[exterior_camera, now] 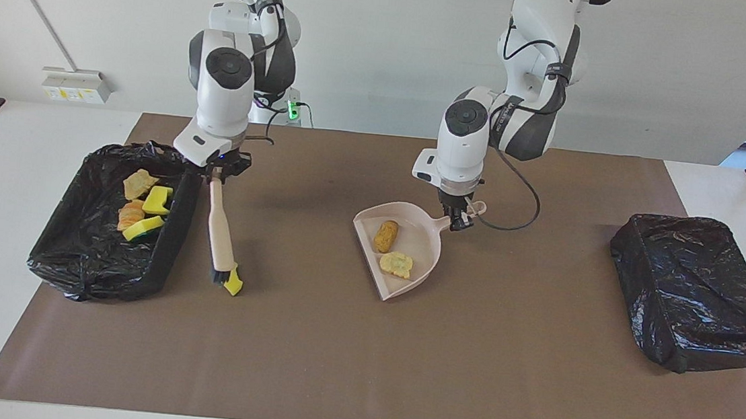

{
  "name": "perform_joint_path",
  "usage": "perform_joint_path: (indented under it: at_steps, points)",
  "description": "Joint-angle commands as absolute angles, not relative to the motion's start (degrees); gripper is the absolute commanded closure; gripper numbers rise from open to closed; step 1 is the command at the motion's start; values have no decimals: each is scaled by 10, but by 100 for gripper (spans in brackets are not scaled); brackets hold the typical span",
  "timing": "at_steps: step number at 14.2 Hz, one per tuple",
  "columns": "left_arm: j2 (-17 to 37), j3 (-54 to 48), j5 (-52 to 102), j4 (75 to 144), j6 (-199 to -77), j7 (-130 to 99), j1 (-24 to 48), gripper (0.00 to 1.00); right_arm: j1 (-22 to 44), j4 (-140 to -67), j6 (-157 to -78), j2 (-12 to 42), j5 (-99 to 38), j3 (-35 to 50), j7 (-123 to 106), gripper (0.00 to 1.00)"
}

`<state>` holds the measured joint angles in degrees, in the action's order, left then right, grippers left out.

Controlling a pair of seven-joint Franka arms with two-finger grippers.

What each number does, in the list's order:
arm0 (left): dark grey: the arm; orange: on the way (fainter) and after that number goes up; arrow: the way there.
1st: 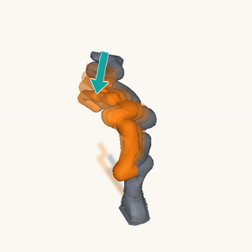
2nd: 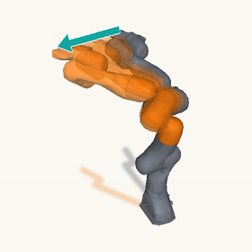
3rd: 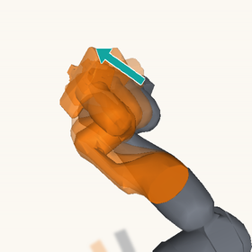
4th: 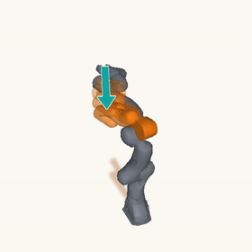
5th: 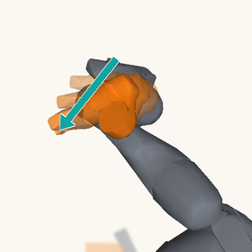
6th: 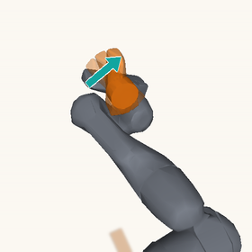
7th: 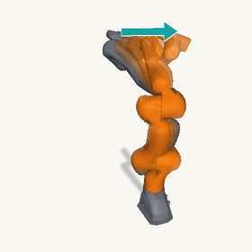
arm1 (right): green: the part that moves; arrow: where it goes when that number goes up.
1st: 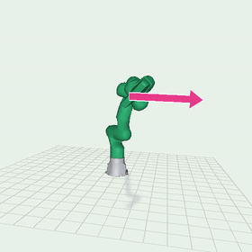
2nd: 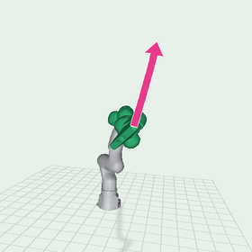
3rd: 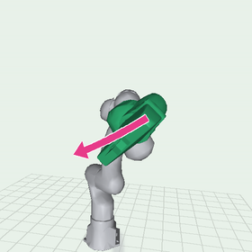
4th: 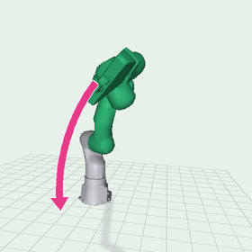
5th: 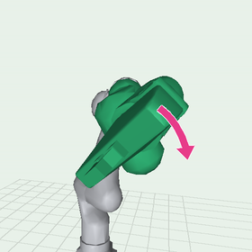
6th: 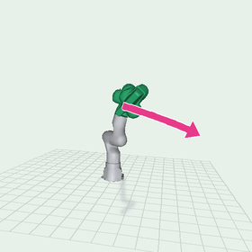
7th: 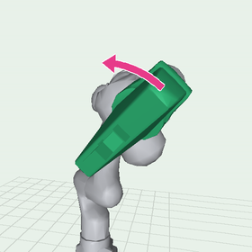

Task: Sweep and dump trash in bin
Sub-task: 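Sweep the last yellow scrap into the dustpan with the right gripper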

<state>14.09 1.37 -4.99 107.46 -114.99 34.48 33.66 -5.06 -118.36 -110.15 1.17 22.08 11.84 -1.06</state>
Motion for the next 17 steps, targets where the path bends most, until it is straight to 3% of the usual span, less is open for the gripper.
perform_joint_path:
  at_steps: [1, 4, 10, 17]
  points:
    - [172, 14, -40, 1033, -1131, 333, 331, 100, -47, -1156, -1117, 63, 248, 106, -8, 100]
    - [172, 14, -43, 1042, -1131, 332, 335, 100, -48, -1165, -1136, 83, 243, 90, 12, 100]
    - [152, 13, -49, 1082, -1127, 333, 344, 100, -33, -1205, -1122, 86, 63, 96, 11, 100]
    - [129, 12, -94, 1115, -1128, 337, 361, 100, -29, -1208, -1139, 81, -125, 240, 8, 100]
